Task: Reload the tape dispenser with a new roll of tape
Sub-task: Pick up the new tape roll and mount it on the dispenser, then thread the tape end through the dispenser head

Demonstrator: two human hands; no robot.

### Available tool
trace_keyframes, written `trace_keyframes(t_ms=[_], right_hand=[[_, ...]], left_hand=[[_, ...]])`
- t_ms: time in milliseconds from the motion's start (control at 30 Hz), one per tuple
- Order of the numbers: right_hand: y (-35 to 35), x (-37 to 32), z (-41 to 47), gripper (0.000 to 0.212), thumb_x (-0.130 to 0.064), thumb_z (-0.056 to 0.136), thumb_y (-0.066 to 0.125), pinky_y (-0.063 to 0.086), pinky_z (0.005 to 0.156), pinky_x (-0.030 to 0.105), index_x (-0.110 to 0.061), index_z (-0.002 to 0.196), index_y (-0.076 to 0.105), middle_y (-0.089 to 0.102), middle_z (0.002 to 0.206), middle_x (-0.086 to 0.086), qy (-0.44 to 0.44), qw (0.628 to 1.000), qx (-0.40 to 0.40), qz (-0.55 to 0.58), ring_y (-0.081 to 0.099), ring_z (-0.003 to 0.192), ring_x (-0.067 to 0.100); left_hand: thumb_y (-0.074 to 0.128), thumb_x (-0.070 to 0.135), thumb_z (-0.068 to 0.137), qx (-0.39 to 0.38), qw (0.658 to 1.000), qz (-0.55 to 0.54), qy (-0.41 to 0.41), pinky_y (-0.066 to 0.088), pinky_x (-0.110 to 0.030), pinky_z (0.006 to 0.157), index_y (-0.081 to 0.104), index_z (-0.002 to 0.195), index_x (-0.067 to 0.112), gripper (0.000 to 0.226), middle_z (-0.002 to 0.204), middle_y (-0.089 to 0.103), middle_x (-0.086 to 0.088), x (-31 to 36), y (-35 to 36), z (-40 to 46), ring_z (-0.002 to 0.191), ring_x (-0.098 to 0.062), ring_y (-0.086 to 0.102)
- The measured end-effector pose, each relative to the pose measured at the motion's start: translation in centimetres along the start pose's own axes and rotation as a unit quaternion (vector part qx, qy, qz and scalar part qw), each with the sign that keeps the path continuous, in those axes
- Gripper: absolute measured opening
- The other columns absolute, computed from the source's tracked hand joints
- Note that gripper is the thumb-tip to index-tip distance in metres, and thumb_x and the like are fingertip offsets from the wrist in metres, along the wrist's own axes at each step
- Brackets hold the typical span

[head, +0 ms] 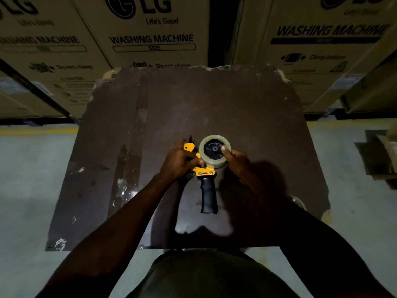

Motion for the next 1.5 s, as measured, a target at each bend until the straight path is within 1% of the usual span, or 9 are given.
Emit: trace_keyframes(t_ms=[133, 400, 600, 700, 967, 1100, 1233, 1367, 1500], right_hand=[[0.1, -0.1, 0.0, 0.046, -0.06, 0.093, 0.054, 0.048, 0.074, 0.034, -0.026, 0.064, 0.061, 0.065, 0.076, -0.003, 0.01, 1.0, 0.0, 0.018, 0.063, 0.078, 0.017], [-0.2, -0.5, -0.6, 0.04, -0.058, 0.095, 0.053, 0.051, 0.075, 0.034, -0.024, 0.081, 0.069, 0.072, 0.086, 0.001, 0.014, 0.999, -0.01, 0.043, 0.068, 0.084, 0.019], [0.9, 1.6, -6.1, 0.028, -0.039, 0.096, 0.059, 0.052, 0.075, 0.042, -0.021, 0.075, 0.062, 0.062, 0.076, 0.002, 0.087, 0.994, -0.011, 0.06, 0.062, 0.078, 0.025], [3.4, 1.1, -10.2, 0.018, -0.036, 0.092, 0.07, 0.051, 0.062, 0.029, -0.019, 0.088, 0.064, 0.062, 0.079, 0.001, 0.195, 0.956, -0.201, 0.086, 0.061, 0.071, 0.017], [6.3, -0.3, -9.4, 0.02, -0.018, 0.097, 0.056, 0.049, 0.046, 0.024, -0.014, 0.078, 0.059, 0.059, 0.056, -0.001, 0.295, 0.838, -0.263, 0.378, 0.056, 0.045, 0.013], [6.2, -0.6, -9.1, 0.024, -0.017, 0.094, 0.054, 0.043, 0.042, 0.021, -0.018, 0.07, 0.054, 0.052, 0.053, -0.004, 0.29, 0.853, -0.239, 0.361, 0.047, 0.04, 0.01], [6.0, -0.9, -8.8, 0.024, -0.015, 0.09, 0.052, 0.041, 0.041, 0.02, -0.016, 0.066, 0.052, 0.048, 0.051, -0.004, 0.298, 0.853, -0.23, 0.362, 0.043, 0.038, 0.011], [5.9, -0.7, -8.8, 0.025, -0.015, 0.093, 0.051, 0.04, 0.039, 0.02, -0.017, 0.069, 0.053, 0.049, 0.049, -0.005, 0.297, 0.853, -0.231, 0.363, 0.044, 0.036, 0.01], [5.9, -0.4, -9.2, 0.025, -0.016, 0.095, 0.051, 0.04, 0.038, 0.02, -0.017, 0.07, 0.054, 0.05, 0.05, -0.004, 0.293, 0.862, -0.232, 0.343, 0.045, 0.036, 0.01]], left_hand=[[0.041, 0.096, 0.059, -0.055, 0.993, 0.099, -0.02, 0.045, -0.049, 0.095, 0.079, 0.089, 0.039, 0.075, 0.132, 0.056, -0.019, 0.4, 0.5, 1.4, 0.126, -0.038, 0.042], [0.081, 0.04, 0.072, -0.059, 0.991, 0.096, -0.075, 0.044, -0.029, 0.073, 0.08, 0.077, 0.017, 0.024, 0.094, 0.07, -0.01, 1.9, 0.4, 2.7, 0.096, -0.026, 0.061], [0.076, 0.028, 0.082, -0.068, 0.994, 0.066, -0.054, 0.044, -0.027, 0.073, 0.081, 0.084, 0.016, 0.013, 0.104, 0.07, -0.008, 1.1, 0.1, 2.4, 0.092, -0.022, 0.063], [0.08, 0.031, 0.078, -0.064, 0.994, 0.067, -0.055, 0.039, -0.022, 0.073, 0.081, 0.082, 0.017, 0.015, 0.117, 0.066, -0.013, 1.1, 0.0, 2.3, 0.097, -0.023, 0.063], [0.073, 0.032, 0.085, -0.074, 0.995, 0.06, 0.026, 0.033, -0.024, 0.072, 0.08, 0.083, 0.014, 0.019, 0.085, 0.064, 0.002, 0.6, -0.4, 1.3, 0.099, -0.025, 0.055], [0.066, 0.038, 0.088, -0.066, 0.988, 0.089, 0.104, 0.039, -0.025, 0.086, 0.077, 0.077, 0.015, 0.027, 0.117, 0.062, -0.018, -0.9, -0.4, -0.3, 0.122, -0.038, 0.049], [0.058, 0.05, 0.084, -0.024, 0.99, 0.06, 0.122, 0.041, -0.024, 0.098, 0.078, 0.079, 0.017, 0.039, 0.147, 0.041, -0.011, -2.2, -1.7, -2.9, 0.136, -0.012, 0.036], [0.054, 0.046, 0.082, -0.042, 0.987, 0.12, 0.098, 0.037, -0.024, 0.083, 0.079, 0.087, 0.015, 0.04, 0.145, 0.047, -0.018, -1.9, -3.9, -3.8, 0.135, -0.022, 0.044], [0.043, 0.051, 0.085, -0.065, 0.98, 0.171, 0.079, 0.053, -0.035, 0.076, 0.076, 0.096, 0.008, 0.056, 0.118, 0.064, -0.023, -2.7, -5.2, -4.0, 0.098, -0.037, 0.066]])
Point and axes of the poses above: each hand's wrist, its own z-axis towards the middle knuckle, its own y-axis out of the palm, x = y × z, the point moved 1 cm from there along z, towards the middle knuckle
